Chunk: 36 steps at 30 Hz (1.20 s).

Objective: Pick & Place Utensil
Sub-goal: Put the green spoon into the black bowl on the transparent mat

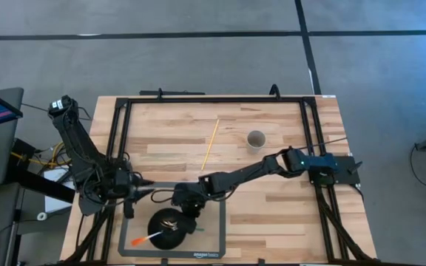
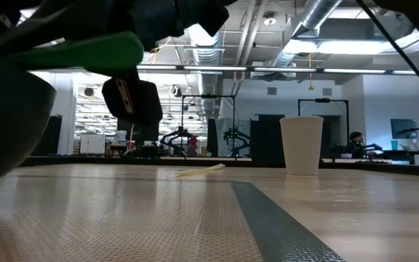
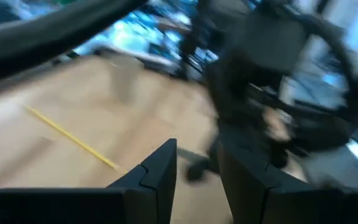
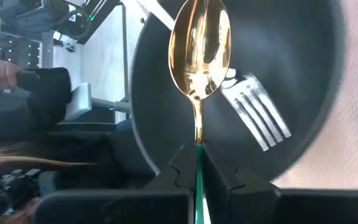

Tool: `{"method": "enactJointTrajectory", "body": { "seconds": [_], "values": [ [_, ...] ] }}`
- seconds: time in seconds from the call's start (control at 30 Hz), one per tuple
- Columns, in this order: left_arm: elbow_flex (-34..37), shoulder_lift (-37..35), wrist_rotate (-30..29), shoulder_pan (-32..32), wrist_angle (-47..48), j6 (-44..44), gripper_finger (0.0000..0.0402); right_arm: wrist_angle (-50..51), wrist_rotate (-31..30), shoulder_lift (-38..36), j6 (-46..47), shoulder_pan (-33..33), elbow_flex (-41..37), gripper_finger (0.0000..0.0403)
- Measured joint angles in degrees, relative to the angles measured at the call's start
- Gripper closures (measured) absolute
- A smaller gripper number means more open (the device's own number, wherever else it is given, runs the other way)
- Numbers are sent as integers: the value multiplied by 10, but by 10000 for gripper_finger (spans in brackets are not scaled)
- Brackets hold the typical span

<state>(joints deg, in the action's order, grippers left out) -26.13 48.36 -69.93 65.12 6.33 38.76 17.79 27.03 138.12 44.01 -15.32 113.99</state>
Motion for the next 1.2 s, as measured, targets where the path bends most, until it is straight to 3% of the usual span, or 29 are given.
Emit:
{"method": "enactJointTrajectory", "body": {
  "seconds": [0.17,0.37,0.6,1.2],
  "values": [
    [0,41,162,1,-52,3,284,-6,-1,0,-16,1,0,401],
    [0,141,264,0,-77,64,284,-9,-5,0,-70,1,0,401],
    [0,212,306,0,-78,168,284,-7,-5,0,-84,0,0,400],
    [0,218,331,0,-77,175,284,-3,0,-1,-86,1,0,400]
  ]
}}
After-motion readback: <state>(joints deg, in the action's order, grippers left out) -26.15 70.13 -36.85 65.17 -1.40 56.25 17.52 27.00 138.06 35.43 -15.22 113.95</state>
